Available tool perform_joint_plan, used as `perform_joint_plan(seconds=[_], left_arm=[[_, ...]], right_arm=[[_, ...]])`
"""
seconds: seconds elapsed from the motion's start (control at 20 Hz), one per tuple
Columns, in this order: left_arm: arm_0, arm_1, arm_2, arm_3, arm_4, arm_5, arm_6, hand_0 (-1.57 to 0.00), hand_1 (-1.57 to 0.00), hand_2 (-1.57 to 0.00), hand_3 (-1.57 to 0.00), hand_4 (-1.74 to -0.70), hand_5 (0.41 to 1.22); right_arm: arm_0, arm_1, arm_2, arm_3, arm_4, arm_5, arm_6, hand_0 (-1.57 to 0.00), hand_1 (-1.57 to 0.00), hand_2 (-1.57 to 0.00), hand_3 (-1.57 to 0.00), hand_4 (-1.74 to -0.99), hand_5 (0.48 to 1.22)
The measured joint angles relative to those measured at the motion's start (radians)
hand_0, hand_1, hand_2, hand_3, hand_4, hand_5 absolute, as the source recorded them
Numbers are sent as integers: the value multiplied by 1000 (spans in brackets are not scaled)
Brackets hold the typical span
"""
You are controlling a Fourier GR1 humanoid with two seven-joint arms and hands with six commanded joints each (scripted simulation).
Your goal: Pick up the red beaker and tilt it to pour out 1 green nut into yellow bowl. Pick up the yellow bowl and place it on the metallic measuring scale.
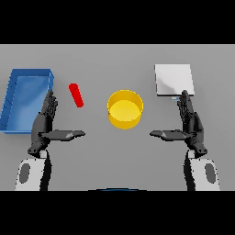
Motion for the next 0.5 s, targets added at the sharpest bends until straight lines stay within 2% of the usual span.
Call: perform_joint_plan(seconds=[0.3,0.35,0.4,0.5], left_arm=[[-27,-4,2,24,-4,5,4,1,1,1,1,-1204,652],[-1,32,-25,-15,-49,-2,-13,1,1,1,1,-1207,649],[26,48,-48,-42,-79,-7,-16,1,1,1,1,-1212,650],[43,65,-74,-90,-107,-12,23,1,1,1,1,-1223,658]], right_arm=[[5,10,10,-3,5,-1,-7,1,1,1,1,-1245,681],[30,-33,47,-36,109,-27,-81,1,1,1,1,-1242,678],[54,-57,74,-65,174,-42,-108,1,1,1,1,-1239,679],[97,-70,118,-106,247,-50,-120,1,1,1,1,-1235,678]])
